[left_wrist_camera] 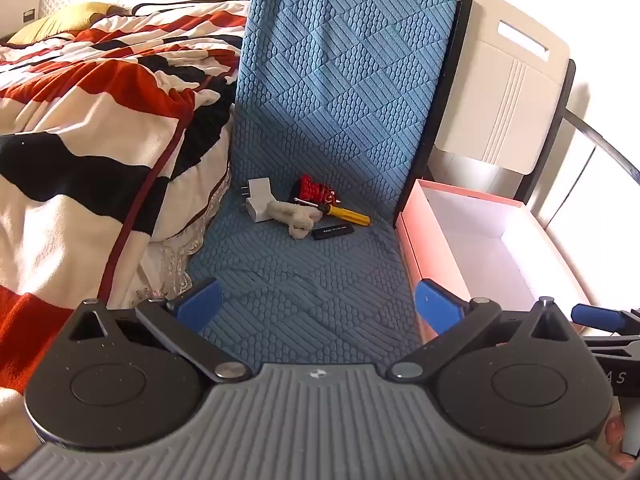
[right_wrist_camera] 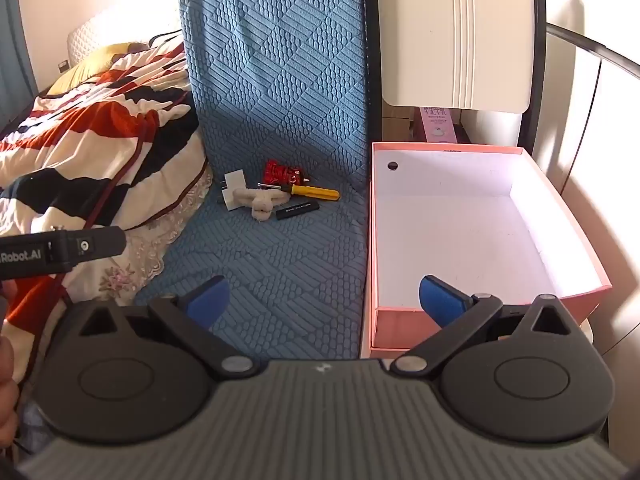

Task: Organize rigid objects

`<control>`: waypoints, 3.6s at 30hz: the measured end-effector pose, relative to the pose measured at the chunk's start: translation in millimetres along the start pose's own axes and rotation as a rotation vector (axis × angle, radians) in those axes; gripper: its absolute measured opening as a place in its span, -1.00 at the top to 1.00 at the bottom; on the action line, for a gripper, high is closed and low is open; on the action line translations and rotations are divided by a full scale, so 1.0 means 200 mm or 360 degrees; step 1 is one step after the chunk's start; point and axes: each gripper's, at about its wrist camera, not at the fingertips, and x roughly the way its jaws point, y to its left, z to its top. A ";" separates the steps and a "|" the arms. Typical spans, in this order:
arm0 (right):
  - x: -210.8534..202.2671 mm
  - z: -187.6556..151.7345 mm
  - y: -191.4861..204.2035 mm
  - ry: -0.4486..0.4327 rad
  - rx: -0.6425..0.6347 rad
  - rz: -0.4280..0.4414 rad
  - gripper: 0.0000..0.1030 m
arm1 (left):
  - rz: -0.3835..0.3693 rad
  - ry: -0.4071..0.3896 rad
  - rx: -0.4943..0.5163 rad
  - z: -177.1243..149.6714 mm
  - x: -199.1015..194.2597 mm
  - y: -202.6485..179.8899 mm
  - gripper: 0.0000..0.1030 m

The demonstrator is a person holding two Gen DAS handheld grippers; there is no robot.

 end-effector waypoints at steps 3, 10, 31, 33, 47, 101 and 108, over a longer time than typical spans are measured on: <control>0.01 0.00 0.01 0.0006 -0.0014 0.0000 -1.00 | 0.0001 -0.0031 0.0000 -0.01 -0.01 0.00 -1.00; 0.00 -0.02 -0.04 -0.0003 0.0008 0.0012 -1.00 | 0.0012 -0.0028 0.0007 -0.02 -0.02 0.01 -1.00; 0.02 -0.02 -0.03 0.0002 0.0029 0.0018 -1.00 | 0.0065 -0.0001 0.0068 -0.01 0.02 -0.03 -1.00; 0.02 -0.03 -0.03 0.0003 0.0030 0.0019 -1.00 | 0.0063 0.0004 0.0065 -0.01 0.02 -0.03 -1.00; 0.02 -0.04 -0.04 0.0009 0.0029 0.0025 -1.00 | 0.0049 0.0022 0.0085 -0.01 0.04 -0.06 -1.00; 0.31 -0.08 0.02 0.0011 -0.0042 0.0064 -1.00 | 0.0028 0.0041 0.0027 0.03 0.36 0.09 -1.00; 0.43 -0.06 0.04 -0.0013 -0.0029 0.0103 -1.00 | -0.0006 0.0087 -0.0021 0.02 0.52 0.17 -1.00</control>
